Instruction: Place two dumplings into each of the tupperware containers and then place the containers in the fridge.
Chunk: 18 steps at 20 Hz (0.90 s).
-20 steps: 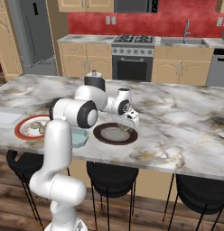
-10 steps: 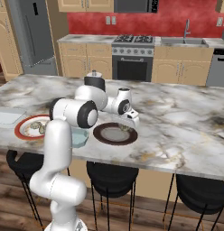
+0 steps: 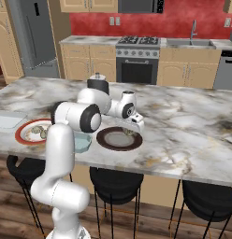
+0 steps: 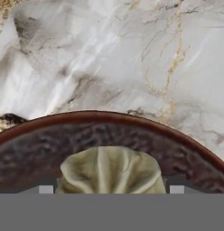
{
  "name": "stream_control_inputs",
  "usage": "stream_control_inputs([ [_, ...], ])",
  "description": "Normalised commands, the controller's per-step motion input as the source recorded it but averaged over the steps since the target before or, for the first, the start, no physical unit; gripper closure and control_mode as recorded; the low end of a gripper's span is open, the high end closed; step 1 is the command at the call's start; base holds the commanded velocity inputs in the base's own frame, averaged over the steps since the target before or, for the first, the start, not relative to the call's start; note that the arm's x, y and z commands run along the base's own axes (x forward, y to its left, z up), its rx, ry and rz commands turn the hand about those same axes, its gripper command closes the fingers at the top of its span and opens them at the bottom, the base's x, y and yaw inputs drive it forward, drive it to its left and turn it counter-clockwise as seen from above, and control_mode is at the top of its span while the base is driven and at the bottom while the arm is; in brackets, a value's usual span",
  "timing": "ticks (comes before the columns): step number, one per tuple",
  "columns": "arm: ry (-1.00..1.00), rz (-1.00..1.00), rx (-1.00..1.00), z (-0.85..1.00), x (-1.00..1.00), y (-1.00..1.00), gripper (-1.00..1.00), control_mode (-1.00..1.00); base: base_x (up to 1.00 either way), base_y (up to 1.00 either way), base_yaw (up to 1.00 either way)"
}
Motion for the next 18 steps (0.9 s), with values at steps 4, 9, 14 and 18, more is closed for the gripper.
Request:
stream_control_inputs([
  [4, 0.00, 0.16, 0.00, 0.41, -0.77, 0.43, 1.00, -1.00, 0.00, 0.00, 0.00],
  [9, -0.04, 0.20, -0.01, 0.62, -1.00, 0.70, 1.00, -1.00, 0.00, 0.00, 0.00],
  [14, 0.01, 0.17, 0.00, 0.64, -1.00, 0.66, 1.00, -1.00, 0.00, 0.00, 0.00],
  [18, 0.11, 0.15, 0.02, 0.41, -1.00, 0.65, 1.00, -1.00, 0.00, 0.00, 0.00],
])
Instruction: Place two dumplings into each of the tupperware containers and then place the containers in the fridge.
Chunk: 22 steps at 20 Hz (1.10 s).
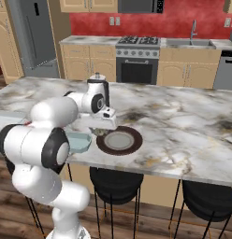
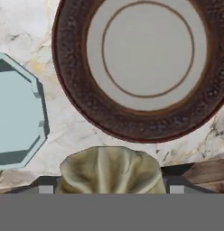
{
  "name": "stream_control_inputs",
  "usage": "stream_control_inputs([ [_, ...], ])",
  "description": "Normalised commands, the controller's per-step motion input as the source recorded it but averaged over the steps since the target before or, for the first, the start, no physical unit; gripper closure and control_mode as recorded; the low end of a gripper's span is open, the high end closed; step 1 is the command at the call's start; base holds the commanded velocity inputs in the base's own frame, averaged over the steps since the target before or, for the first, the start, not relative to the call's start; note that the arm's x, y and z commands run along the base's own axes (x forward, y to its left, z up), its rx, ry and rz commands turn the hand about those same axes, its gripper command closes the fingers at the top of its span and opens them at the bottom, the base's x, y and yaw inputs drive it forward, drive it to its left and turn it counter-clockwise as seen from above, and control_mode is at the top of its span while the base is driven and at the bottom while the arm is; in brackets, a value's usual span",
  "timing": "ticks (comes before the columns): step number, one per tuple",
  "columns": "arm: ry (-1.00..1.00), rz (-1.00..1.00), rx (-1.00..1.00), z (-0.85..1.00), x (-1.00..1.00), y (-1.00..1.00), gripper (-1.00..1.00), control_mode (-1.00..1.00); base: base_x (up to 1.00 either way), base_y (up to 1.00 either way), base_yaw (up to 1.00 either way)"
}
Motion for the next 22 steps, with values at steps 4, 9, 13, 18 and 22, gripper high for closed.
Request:
stream_control_inputs([
  [4, 0.04, 0.08, 0.10, 0.29, -1.00, 0.51, 1.00, -1.00, 0.00, 0.00, 0.00],
  [9, 0.02, 0.01, 0.07, 0.35, -0.57, 0.40, 1.00, -1.00, 0.00, 0.00, 0.00],
  [13, 0.00, 0.00, 0.00, 0.05, -0.01, 0.40, 1.00, -1.00, 0.00, 0.00, 0.00],
  [18, 0.00, 0.00, 0.00, 0.17, 0.29, 0.40, 1.00, -1.00, 0.00, 0.00, 0.00],
  [22, 0.00, 0.00, 0.00, 0.04, 0.56, 0.16, 1.00, -1.00, 0.00, 0.00, 0.00],
])
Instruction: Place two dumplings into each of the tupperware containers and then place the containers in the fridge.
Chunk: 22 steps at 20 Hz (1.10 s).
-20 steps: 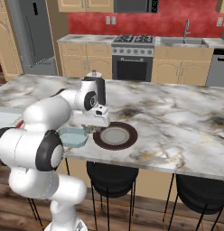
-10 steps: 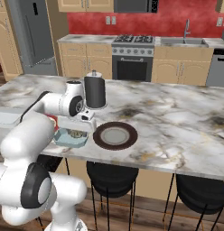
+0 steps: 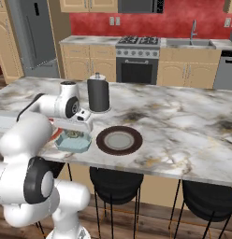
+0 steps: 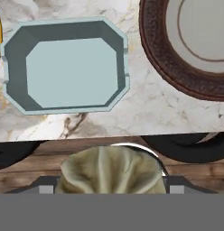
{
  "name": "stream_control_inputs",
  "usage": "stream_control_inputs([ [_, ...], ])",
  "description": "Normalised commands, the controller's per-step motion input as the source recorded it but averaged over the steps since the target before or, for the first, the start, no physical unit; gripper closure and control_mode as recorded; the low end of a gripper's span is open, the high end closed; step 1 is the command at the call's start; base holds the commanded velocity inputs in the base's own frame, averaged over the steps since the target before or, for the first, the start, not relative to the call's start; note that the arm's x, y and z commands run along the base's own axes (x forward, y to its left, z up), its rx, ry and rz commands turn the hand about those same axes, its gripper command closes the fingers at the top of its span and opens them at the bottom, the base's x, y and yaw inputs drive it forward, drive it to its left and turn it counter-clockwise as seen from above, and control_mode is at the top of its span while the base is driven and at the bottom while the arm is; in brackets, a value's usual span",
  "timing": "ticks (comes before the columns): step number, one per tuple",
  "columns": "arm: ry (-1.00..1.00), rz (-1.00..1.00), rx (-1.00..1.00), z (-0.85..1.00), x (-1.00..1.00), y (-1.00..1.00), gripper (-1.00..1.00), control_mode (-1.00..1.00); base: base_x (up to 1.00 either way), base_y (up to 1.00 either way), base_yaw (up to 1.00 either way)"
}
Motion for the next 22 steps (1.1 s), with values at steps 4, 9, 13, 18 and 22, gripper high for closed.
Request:
stream_control_inputs([
  [4, 0.00, 0.00, 0.00, -0.06, 0.61, 0.00, 1.00, -1.00, 0.00, 0.00, 0.00],
  [9, 0.01, 0.00, 0.00, -0.25, 0.29, 0.24, 1.00, -1.00, 0.00, 0.00, 0.00],
  [13, 0.00, 0.00, 0.00, -0.37, 0.21, 0.21, 1.00, -1.00, 0.00, 0.00, 0.00],
  [18, 0.00, 0.00, 0.00, -0.44, 0.18, 0.03, 1.00, -1.00, 0.00, 0.00, 0.00],
  [22, 0.00, 0.00, 0.00, -0.30, 0.11, 0.00, 1.00, -1.00, 0.00, 0.00, 0.00],
])
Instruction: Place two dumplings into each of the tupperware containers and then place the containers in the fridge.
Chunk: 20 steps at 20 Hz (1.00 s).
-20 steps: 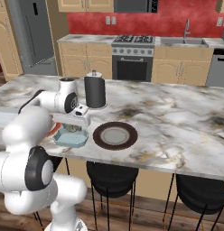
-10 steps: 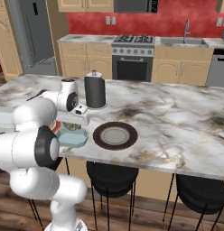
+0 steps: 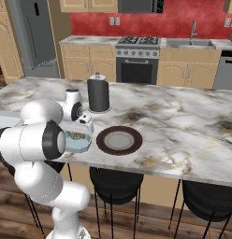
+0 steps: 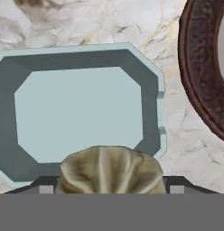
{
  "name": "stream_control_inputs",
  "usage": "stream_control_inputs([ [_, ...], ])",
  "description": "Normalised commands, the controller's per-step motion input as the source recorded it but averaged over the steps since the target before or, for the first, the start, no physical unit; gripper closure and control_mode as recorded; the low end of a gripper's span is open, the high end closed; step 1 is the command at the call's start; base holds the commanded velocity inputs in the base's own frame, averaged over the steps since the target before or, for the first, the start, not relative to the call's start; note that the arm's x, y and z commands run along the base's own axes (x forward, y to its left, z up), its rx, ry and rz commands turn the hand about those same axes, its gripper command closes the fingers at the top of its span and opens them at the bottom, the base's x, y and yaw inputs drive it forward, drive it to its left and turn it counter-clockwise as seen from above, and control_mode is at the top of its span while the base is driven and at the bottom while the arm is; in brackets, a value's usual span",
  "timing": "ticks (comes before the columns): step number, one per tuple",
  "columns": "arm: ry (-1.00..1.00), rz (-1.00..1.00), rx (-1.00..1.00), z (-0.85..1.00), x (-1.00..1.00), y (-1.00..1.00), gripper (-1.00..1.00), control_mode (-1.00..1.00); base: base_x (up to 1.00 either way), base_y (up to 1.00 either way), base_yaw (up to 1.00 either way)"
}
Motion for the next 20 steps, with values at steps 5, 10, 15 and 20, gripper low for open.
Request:
stream_control_inputs([
  [5, 0.00, 0.00, 0.00, -0.16, 0.00, 0.00, 1.00, -1.00, 0.00, 0.00, 0.00],
  [10, 0.00, 0.00, 0.00, -0.26, 0.00, 0.00, 1.00, -1.00, 0.00, 0.00, 0.00],
  [15, 0.00, 0.00, 0.00, -0.11, 0.06, 0.02, 1.00, -1.00, 0.00, 0.00, 0.00],
  [20, 0.00, 0.00, 0.00, -0.01, 0.05, 0.03, 1.00, -1.00, 0.00, 0.00, 0.00],
])
